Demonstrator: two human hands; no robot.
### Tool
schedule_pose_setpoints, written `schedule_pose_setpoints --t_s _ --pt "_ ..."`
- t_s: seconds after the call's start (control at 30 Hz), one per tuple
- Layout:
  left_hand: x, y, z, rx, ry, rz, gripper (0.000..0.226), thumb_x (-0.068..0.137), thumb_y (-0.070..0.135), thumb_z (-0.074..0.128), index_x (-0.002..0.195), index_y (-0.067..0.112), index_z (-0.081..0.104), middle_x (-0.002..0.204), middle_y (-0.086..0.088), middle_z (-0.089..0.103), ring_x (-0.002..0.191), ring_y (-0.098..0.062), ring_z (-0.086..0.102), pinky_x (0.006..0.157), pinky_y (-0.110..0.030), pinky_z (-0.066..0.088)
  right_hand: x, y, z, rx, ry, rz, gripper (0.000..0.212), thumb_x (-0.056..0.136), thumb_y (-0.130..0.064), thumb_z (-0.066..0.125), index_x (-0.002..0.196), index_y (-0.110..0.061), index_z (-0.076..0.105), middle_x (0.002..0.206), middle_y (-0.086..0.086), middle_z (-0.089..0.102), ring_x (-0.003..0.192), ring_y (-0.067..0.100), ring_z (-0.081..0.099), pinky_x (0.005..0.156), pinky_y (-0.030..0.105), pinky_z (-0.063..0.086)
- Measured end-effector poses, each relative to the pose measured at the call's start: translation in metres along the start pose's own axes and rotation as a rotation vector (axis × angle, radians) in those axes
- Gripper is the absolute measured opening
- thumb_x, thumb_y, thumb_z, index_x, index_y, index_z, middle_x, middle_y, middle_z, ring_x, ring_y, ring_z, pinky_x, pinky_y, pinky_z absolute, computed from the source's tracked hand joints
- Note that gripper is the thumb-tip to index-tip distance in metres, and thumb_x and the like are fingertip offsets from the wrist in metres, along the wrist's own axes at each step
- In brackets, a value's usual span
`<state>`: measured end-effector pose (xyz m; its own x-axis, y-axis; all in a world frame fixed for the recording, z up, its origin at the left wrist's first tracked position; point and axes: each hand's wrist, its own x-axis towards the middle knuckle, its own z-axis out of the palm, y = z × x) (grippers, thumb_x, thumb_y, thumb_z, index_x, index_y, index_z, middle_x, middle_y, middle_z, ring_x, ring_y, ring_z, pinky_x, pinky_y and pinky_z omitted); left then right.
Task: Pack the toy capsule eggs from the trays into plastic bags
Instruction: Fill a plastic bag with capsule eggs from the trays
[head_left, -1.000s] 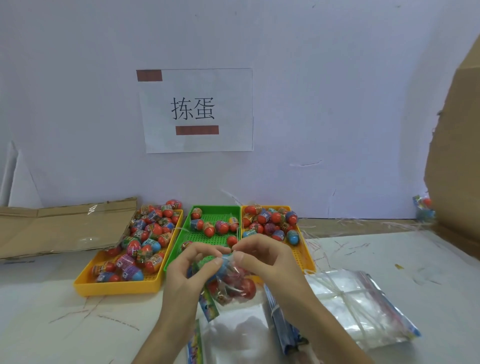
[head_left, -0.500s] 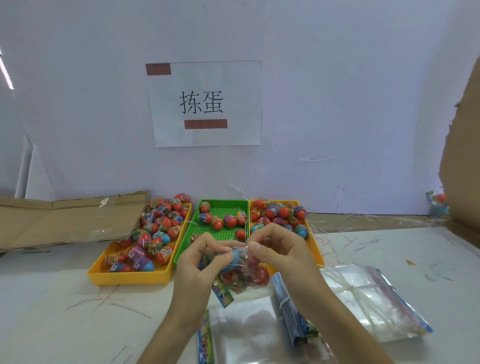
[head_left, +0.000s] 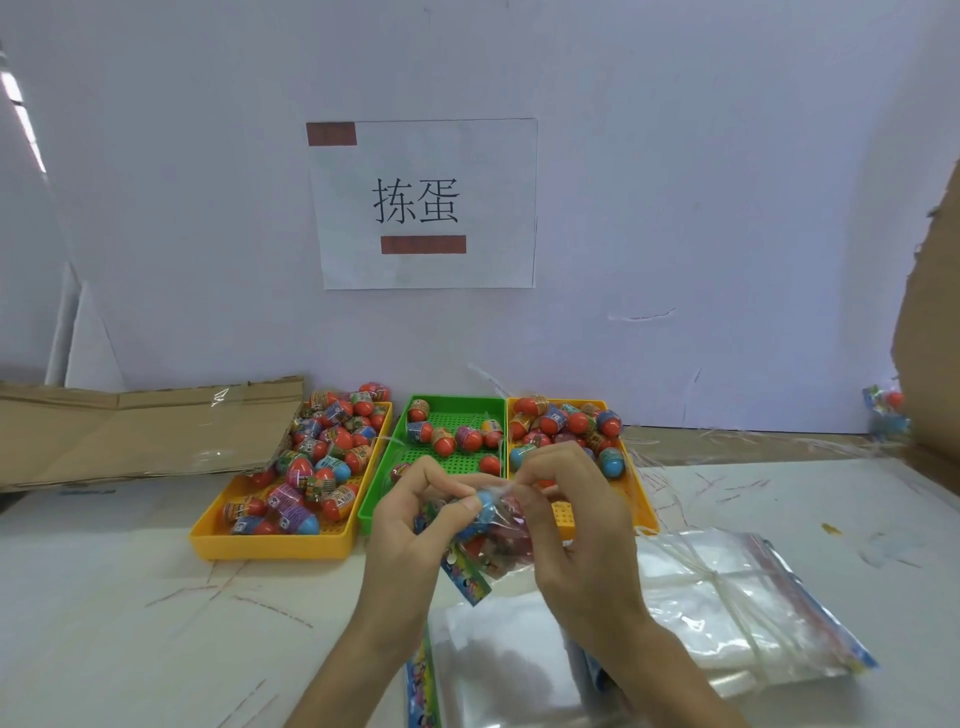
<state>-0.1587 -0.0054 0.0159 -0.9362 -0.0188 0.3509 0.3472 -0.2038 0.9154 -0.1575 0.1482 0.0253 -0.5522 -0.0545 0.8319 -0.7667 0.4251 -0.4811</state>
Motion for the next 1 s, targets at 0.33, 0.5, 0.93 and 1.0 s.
schedule_pose_setpoints --t_s 0.33,0.5,0.93,1.0 --pt "0.001 0.004 -0.005 0.05 -0.13 -0.046 0.039 0.074 0.042 0.08 0.11 0.04 0.068 0.118 0.002 0.074 0.117 -0.018 0.067 0.087 -0.042 0.06 0.004 0.002 -0.002 0.314 0.056 0.375 0.028 0.097 0.007 0.055 0.089 -0.019 0.059 0.085 -0.005 0.063 0.084 0.02 0.065 0.069 0.017 0.052" --pt "0.001 0.004 -0.002 0.237 -0.138 -0.013 0.027 0.083 0.043 0.075 0.11 0.041 0.075 0.115 0.014 0.074 0.114 -0.005 0.066 0.09 -0.033 0.059 0.01 0.003 -0.008 0.275 -0.021 0.398 0.038 0.094 0.009 0.057 0.096 -0.028 0.066 0.088 -0.007 0.067 0.09 0.015 0.067 0.075 0.017 0.052" --pt "0.004 0.009 0.001 0.039 -0.009 -0.377 0.039 0.079 0.05 0.065 0.099 0.02 0.08 0.098 -0.012 0.079 0.09 -0.028 0.076 0.072 -0.035 0.062 0.021 0.004 -0.027 0.462 -0.339 0.38 0.02 0.087 -0.012 0.063 0.082 -0.031 0.069 0.09 -0.008 0.064 0.086 0.013 0.061 0.077 0.025 0.047" --pt "0.005 0.008 -0.001 -0.001 0.037 -0.445 0.042 0.079 0.049 0.064 0.102 0.017 0.079 0.1 -0.011 0.079 0.093 -0.029 0.076 0.079 -0.041 0.061 0.023 0.004 -0.03 0.574 -0.359 0.398 0.012 0.085 -0.016 0.065 0.082 -0.027 0.067 0.096 -0.003 0.065 0.096 0.014 0.061 0.082 0.025 0.05"
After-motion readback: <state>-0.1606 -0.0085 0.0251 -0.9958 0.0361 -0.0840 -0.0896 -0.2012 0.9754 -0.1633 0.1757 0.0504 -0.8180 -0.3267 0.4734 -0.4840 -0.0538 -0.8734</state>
